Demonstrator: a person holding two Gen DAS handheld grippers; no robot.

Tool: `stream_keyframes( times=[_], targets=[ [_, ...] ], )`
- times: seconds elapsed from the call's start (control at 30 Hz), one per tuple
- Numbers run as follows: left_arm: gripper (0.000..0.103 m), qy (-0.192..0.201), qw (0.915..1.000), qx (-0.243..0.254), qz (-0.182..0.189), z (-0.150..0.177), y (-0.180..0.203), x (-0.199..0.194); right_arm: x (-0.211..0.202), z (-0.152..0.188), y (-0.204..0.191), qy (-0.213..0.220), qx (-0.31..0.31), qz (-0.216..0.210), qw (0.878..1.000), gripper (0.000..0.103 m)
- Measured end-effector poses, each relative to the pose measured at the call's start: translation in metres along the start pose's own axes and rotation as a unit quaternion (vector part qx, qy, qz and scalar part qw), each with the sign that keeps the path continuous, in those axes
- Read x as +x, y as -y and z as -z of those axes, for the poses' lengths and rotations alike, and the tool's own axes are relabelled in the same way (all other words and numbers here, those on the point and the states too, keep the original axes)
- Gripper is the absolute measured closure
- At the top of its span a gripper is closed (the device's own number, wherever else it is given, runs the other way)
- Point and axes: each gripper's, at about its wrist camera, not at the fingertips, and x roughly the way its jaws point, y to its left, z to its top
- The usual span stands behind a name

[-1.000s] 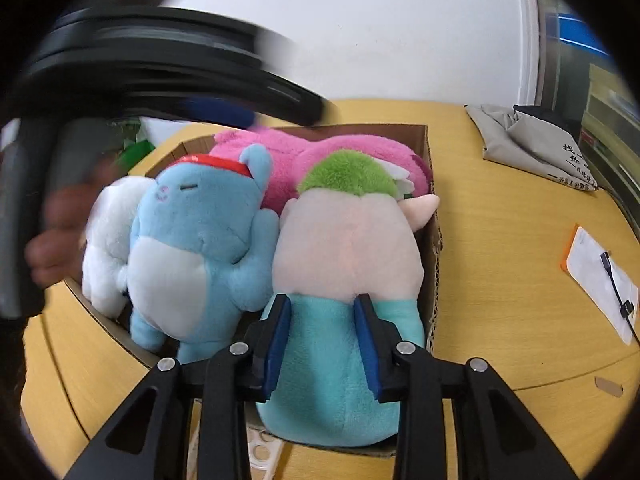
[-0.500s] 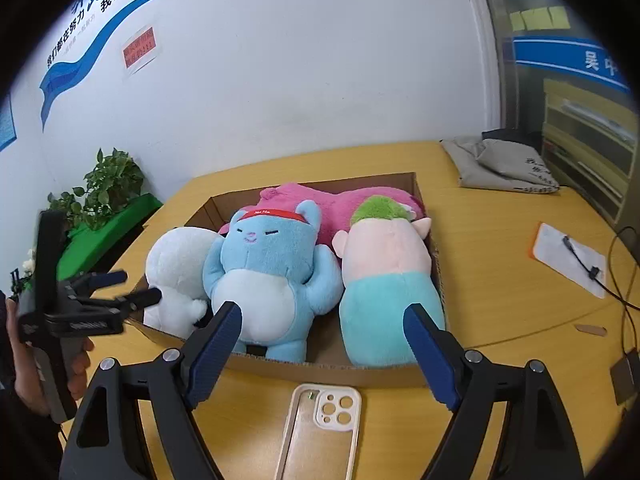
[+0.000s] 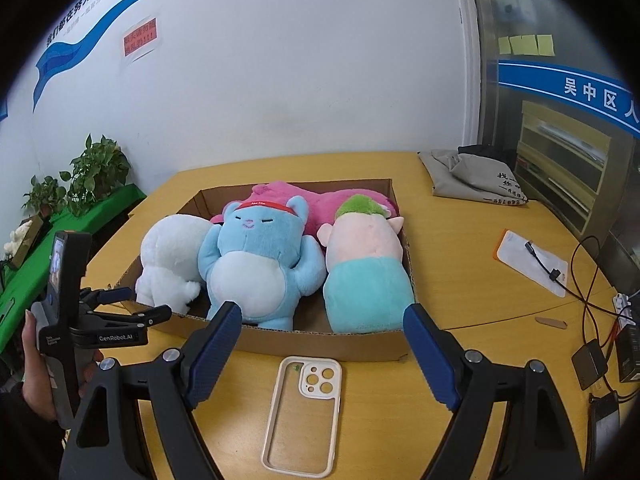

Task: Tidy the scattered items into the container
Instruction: 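Open both tools and withdraw from the pig, then lower both tools onto the clear phone case and close on its rim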

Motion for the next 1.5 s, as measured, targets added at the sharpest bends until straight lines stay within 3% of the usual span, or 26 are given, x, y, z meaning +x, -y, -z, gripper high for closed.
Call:
stream_keyframes(
  times=[0.17, 0.27, 0.4, 0.57, 0.67, 0.9, 1.0, 1.07, 1.1, 1.17, 1.3, 1.5],
  targets=[
    [0.003, 0.025, 0.9996, -0.004, 0.016, 0.004, 0.006, -0.034, 0.002, 0.017, 0.006, -0.018, -0.014, -0.015, 1.0, 0.02],
    [0.0, 0.039, 0.9991, 0.013, 0.001, 0.005, 0.006, -0.042, 0.014, 0.041, 0.011, -0.051, -0.026, -0.019, 0.998, 0.02],
    [0.0, 0.018, 0.9998, -0.008, -0.009, -0.008, -0.023, -0.011, 0.043, 0.076, 0.022, -0.108, -0.007, -0.021, 0.994, 0.02],
    [0.001, -0.01, 0.9997, -0.01, -0.021, -0.017, -0.046, 0.03, 0.06, 0.097, 0.022, -0.137, 0.002, -0.021, 0.99, 0.02],
    [0.001, -0.019, 0.9991, 0.011, -0.037, -0.014, -0.037, 0.034, 0.064, 0.105, 0.021, -0.147, 0.005, -0.024, 0.989, 0.02],
    [0.002, -0.022, 0.9995, 0.01, -0.02, 0.0, -0.026, 0.019, 0.079, 0.116, 0.011, -0.167, -0.001, -0.035, 0.985, 0.022],
    [0.002, -0.011, 0.9992, 0.009, -0.037, 0.003, -0.02, 0.007, 0.084, 0.12, 0.011, -0.176, -0.013, -0.029, 0.984, 0.039],
    [0.002, 0.001, 0.9995, 0.002, -0.03, 0.003, -0.017, -0.005, 0.089, 0.126, 0.012, -0.188, -0.02, -0.03, 0.982, 0.063],
    [0.002, 0.005, 0.9997, 0.001, -0.023, 0.004, -0.014, -0.011, 0.089, 0.128, 0.012, -0.188, -0.025, -0.03, 0.981, 0.066],
    [0.002, 0.008, 0.9999, 0.003, -0.01, 0.008, -0.005, -0.02, 0.086, 0.132, 0.009, -0.18, -0.044, -0.028, 0.982, 0.083],
    [0.002, -0.006, 0.9997, 0.016, 0.019, 0.023, 0.02, -0.022, 0.083, 0.136, 0.0, -0.178, -0.073, -0.052, 0.98, 0.092],
    [0.002, -0.065, 0.9962, 0.009, 0.057, 0.052, 0.041, 0.01, 0.075, 0.146, -0.016, -0.174, -0.089, -0.086, 0.977, 0.096]
  ],
)
